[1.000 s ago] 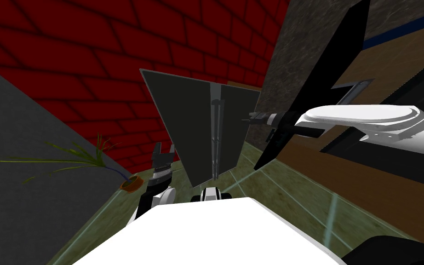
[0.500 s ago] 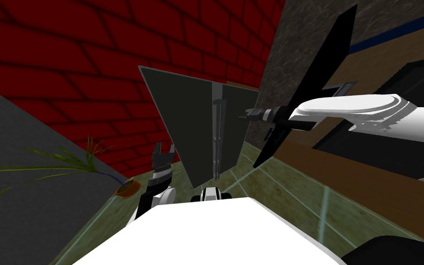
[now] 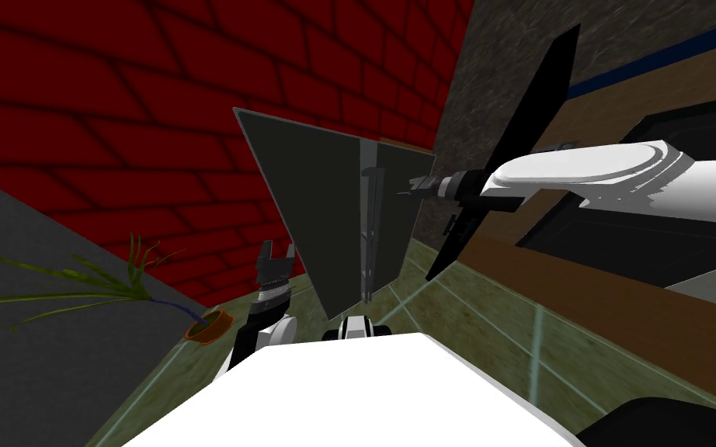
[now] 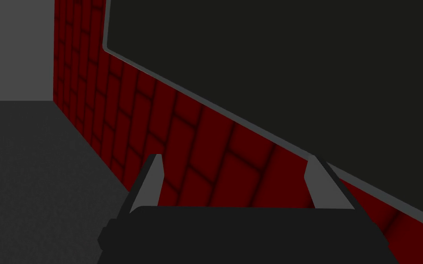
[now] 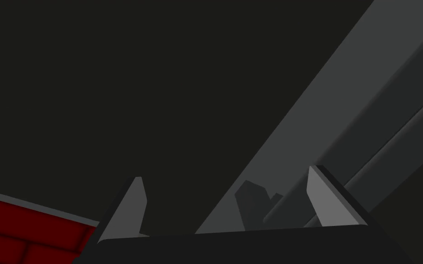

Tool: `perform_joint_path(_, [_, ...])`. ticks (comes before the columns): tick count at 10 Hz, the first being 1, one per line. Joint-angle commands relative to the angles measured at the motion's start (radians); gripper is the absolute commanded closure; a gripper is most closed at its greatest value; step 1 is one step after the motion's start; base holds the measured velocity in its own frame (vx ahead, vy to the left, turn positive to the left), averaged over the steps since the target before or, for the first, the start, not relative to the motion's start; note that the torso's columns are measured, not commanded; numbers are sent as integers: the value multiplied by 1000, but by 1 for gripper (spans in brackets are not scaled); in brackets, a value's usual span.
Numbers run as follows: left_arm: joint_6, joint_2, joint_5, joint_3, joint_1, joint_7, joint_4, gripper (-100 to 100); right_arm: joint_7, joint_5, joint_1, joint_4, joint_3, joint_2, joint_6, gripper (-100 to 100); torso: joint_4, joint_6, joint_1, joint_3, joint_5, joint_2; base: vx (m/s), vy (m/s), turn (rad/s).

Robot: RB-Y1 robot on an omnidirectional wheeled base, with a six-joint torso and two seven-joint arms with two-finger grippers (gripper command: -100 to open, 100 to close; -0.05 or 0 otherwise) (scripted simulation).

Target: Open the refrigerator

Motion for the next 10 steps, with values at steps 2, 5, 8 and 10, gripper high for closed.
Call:
perform_joint_path(2, [0,0,0,0,0,0,0,0,54,-66,-12,26,-7,-62,0,-100,0,1,-5,0,-2,0,-2,70,-85])
perform_joint_path(5, [0,0,0,0,0,0,0,0,28,-48,-18,38,-21,-104,2,-100,0,1,-6,0,-2,-1,-2,35,-30])
perform_joint_path(8, [0,0,0,0,0,0,0,0,5,-36,-26,59,-45,-178,6,-100,0,1,1,-1,0,-1,6,115,-118])
perform_joint_path(10, [0,0,0,0,0,0,0,0,-14,-27,-32,75,-66,-239,9,-100,1,0,-4,0,-1,0,-14,80,-112])
